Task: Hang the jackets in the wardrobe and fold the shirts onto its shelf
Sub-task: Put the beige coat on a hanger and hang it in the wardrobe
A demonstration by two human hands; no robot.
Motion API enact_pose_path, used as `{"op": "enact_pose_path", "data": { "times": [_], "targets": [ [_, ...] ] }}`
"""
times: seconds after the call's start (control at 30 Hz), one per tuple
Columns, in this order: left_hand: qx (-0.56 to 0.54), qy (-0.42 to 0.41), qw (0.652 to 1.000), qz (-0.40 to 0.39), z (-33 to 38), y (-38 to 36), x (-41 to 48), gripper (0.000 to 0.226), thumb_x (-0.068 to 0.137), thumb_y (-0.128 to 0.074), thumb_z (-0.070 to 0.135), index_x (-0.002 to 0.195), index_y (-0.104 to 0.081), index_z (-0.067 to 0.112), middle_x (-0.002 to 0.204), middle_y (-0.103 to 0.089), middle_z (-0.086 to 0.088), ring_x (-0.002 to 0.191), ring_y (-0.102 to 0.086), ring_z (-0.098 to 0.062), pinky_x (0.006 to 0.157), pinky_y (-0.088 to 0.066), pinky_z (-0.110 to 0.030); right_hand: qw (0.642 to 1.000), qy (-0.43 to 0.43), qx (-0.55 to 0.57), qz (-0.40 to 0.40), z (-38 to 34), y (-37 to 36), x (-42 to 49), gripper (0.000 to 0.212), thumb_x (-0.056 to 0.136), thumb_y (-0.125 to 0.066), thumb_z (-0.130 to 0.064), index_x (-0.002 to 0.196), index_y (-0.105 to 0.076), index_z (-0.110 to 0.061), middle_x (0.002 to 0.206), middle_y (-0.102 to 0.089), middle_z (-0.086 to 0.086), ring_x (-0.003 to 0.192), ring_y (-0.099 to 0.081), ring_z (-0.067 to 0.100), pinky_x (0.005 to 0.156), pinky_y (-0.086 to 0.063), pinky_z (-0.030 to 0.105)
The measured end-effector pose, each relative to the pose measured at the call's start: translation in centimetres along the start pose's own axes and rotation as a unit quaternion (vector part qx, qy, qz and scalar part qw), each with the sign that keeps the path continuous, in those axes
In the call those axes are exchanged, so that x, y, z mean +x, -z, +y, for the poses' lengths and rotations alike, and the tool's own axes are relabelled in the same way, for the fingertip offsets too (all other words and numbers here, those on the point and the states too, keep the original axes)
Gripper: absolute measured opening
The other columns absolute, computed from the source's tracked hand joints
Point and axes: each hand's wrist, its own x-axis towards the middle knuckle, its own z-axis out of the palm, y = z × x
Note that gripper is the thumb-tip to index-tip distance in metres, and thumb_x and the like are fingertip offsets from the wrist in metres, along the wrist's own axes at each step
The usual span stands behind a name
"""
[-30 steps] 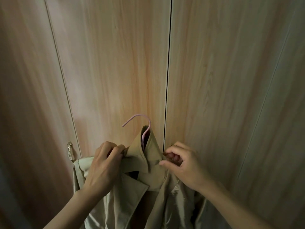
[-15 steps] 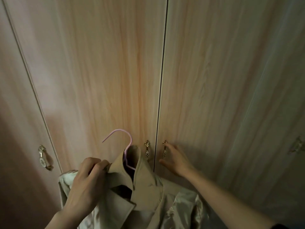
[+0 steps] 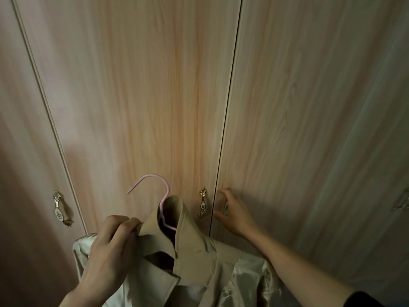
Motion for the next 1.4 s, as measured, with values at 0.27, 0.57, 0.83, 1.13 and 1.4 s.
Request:
{"op": "enact_pose_path", "data": {
  "times": [0.27, 0.57, 0.83, 1.13, 1.4],
  "targets": [
    [-0.001, -0.011, 1.0, -0.003, -0.4, 0.7, -0.5, 0.037, 0.104, -0.028, 0.042, 0.11, -0.053, 0.016, 0.099, -0.051, -0.007, 0.085, -0.049, -0.02, 0.068, -0.037, -0.026, 0.999, 0.052, -0.003, -0.002, 0.2, -0.5, -1.5, 0.108, 0.084, -0.072, -0.018, 0.152, 0.008, -0.039, 0.163, -0.006, 0.004, 0.147, -0.016, 0.024, 0.117, -0.024, 0.037],
    [0.008, -0.014, 1.0, 0.0, 0.0, 3.0, -1.3, 0.043, 0.105, -0.026, 0.044, 0.106, -0.056, 0.014, 0.094, -0.052, -0.009, 0.085, -0.048, -0.02, 0.068, -0.034, -0.029, 0.997, -0.009, -0.075, 0.025, -0.2, -2.0, -3.1, 0.102, 0.086, -0.07, -0.028, 0.145, 0.007, -0.057, 0.137, -0.038, 0.019, 0.115, -0.052, 0.028, 0.103, -0.045, 0.043],
    [-0.022, -0.032, 0.999, 0.016, 0.5, 4.7, -1.6, 0.028, 0.1, -0.036, 0.032, 0.105, -0.056, 0.012, 0.093, -0.053, -0.012, 0.084, -0.047, -0.019, 0.074, -0.033, -0.018, 0.987, -0.057, -0.133, 0.07, -2.0, -0.8, -6.8, 0.056, 0.087, -0.051, -0.009, 0.129, -0.034, -0.042, 0.114, -0.041, 0.012, 0.087, -0.053, 0.03, 0.077, -0.051, 0.036],
    [-0.026, -0.033, 0.999, 0.023, 2.4, 6.3, -3.5, 0.046, 0.1, -0.036, 0.029, 0.098, -0.066, -0.006, 0.091, -0.055, -0.016, 0.083, -0.047, -0.019, 0.081, -0.031, -0.008, 0.95, -0.039, -0.296, 0.09, -3.1, 2.4, -12.9, 0.047, 0.089, -0.053, -0.009, 0.126, -0.038, -0.036, 0.147, 0.042, 0.025, 0.141, 0.027, 0.045, 0.104, -0.036, 0.054],
    [-0.061, -0.077, 0.995, 0.003, 8.1, 7.0, -5.1, 0.031, 0.102, -0.033, 0.037, 0.108, -0.053, 0.014, 0.094, -0.051, -0.008, 0.083, -0.048, -0.018, 0.069, -0.037, -0.027, 0.937, 0.008, -0.332, 0.107, -1.5, 5.3, -19.6, 0.062, 0.089, -0.057, -0.017, 0.141, -0.031, -0.037, 0.149, 0.043, 0.017, 0.14, 0.037, 0.033, 0.116, -0.023, 0.052]
  ]
}}
